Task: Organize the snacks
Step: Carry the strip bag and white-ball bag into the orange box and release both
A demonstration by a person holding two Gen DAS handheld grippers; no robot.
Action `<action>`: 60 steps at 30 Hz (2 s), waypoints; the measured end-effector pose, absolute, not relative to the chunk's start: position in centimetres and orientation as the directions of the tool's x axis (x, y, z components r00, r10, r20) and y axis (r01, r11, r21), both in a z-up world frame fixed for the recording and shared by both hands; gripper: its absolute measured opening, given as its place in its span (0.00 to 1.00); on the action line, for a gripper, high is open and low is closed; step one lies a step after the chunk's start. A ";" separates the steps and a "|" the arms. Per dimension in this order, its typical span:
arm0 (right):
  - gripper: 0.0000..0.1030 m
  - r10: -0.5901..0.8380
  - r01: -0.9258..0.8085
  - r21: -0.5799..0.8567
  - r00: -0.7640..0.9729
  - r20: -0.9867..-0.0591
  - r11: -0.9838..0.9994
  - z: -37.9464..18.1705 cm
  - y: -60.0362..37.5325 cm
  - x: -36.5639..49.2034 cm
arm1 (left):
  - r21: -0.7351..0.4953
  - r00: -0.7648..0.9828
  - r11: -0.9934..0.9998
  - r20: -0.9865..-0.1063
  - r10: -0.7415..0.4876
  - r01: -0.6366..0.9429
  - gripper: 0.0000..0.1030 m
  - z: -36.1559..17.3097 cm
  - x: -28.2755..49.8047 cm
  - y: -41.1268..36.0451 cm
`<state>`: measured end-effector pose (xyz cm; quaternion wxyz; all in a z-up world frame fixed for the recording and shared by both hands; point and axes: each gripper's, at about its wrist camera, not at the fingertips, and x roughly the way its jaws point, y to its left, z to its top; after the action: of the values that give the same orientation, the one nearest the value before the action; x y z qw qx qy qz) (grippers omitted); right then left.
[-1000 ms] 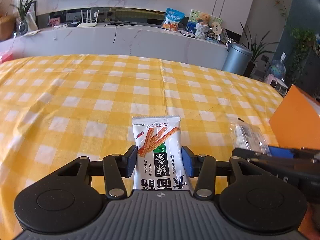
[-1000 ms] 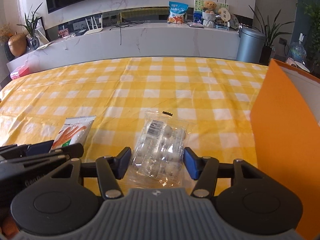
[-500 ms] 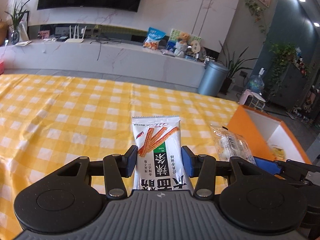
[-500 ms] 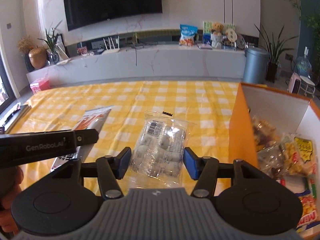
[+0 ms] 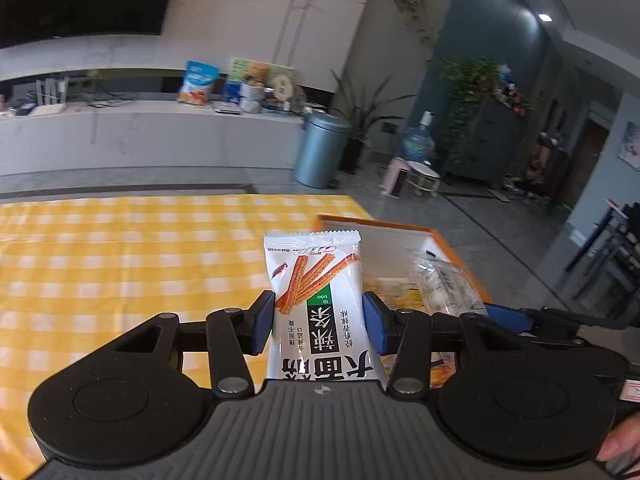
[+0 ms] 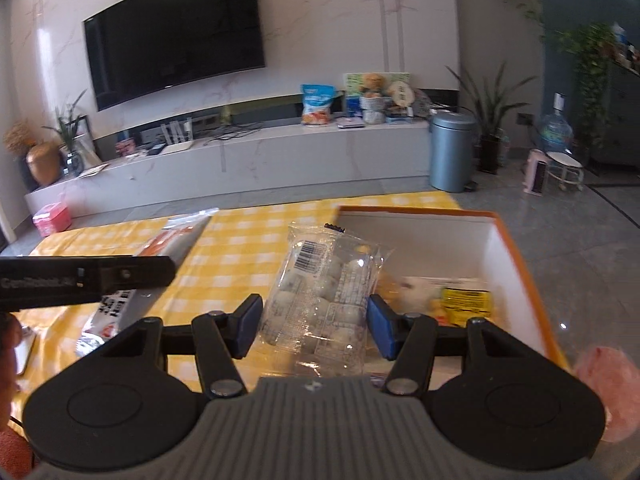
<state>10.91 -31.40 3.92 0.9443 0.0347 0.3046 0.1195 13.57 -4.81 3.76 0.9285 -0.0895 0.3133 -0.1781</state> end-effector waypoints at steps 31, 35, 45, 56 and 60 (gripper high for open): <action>0.56 0.107 -0.299 -0.036 0.448 -0.888 0.954 -3.7 -38.3 19.7 | -0.261 0.379 0.812 -0.782 -0.495 0.522 0.52 -2.2 22.5 -17.7; 0.58 0.114 -0.313 -0.035 0.445 -0.888 0.949 -3.3 -38.4 19.7 | -0.250 0.369 0.814 -0.795 -0.482 0.525 0.52 -2.7 22.7 -18.2; 0.65 0.093 -0.310 -0.077 0.500 -0.861 0.948 -1.7 -39.1 18.5 | -0.176 0.370 0.826 -0.830 -0.418 0.536 0.52 -3.2 22.6 -20.2; 0.66 0.098 -0.310 -0.072 0.501 -0.860 0.948 -1.5 -39.2 17.8 | -0.063 0.335 0.852 -0.903 -0.270 0.519 0.54 -5.2 22.6 -22.0; 0.66 0.110 -0.308 -0.054 0.491 -0.864 0.950 -1.5 -39.3 17.5 | -0.062 0.338 0.854 -0.902 -0.270 0.517 0.66 -5.2 22.6 -21.9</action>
<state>17.55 -39.32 -1.53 0.8575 -0.1009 0.4895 0.1220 22.55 -21.86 -5.21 0.8092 0.1184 0.5216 -0.2431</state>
